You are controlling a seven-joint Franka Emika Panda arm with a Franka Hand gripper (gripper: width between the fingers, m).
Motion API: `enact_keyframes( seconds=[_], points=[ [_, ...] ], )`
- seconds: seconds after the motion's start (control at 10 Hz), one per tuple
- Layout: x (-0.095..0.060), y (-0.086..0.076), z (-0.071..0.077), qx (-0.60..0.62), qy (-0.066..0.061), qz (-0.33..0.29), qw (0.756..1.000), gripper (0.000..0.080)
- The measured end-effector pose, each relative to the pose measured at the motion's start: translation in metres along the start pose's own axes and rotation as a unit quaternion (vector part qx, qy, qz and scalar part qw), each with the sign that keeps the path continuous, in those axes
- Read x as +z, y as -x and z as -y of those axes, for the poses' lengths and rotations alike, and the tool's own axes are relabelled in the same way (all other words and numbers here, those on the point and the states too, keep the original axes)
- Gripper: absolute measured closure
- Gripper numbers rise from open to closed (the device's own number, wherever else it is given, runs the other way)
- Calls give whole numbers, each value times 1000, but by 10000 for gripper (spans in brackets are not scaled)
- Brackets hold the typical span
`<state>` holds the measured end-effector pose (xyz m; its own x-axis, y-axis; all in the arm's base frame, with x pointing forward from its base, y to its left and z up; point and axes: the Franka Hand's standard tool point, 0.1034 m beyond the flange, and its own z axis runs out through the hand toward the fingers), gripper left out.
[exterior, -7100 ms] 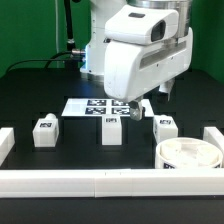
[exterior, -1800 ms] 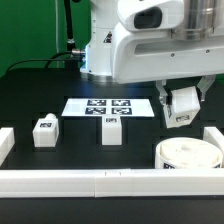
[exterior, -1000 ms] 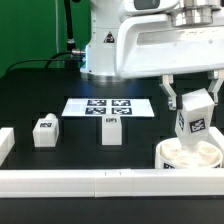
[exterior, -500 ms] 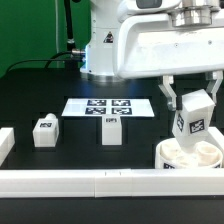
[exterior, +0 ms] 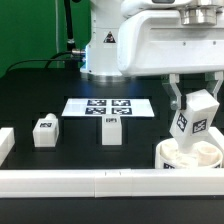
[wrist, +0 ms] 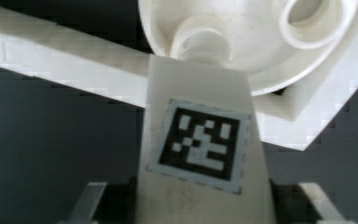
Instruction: Assemble stool
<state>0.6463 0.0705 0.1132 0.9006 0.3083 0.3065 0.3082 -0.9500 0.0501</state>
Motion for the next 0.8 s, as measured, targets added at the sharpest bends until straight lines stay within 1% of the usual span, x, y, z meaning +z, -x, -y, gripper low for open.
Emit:
enact_keyframes(
  seconds=[0.2, 0.3, 0.4, 0.5, 0.8],
  points=[
    [0, -4, 0, -2, 5, -28, 1000, 475],
    [-3, -9, 1, -17, 14, -72, 997, 475],
    [-5, -10, -1, -31, 24, -108, 993, 475],
    [-5, -8, -2, -35, 29, -123, 991, 475],
    [-4, -7, 3, -51, 29, -124, 991, 475]
  ],
)
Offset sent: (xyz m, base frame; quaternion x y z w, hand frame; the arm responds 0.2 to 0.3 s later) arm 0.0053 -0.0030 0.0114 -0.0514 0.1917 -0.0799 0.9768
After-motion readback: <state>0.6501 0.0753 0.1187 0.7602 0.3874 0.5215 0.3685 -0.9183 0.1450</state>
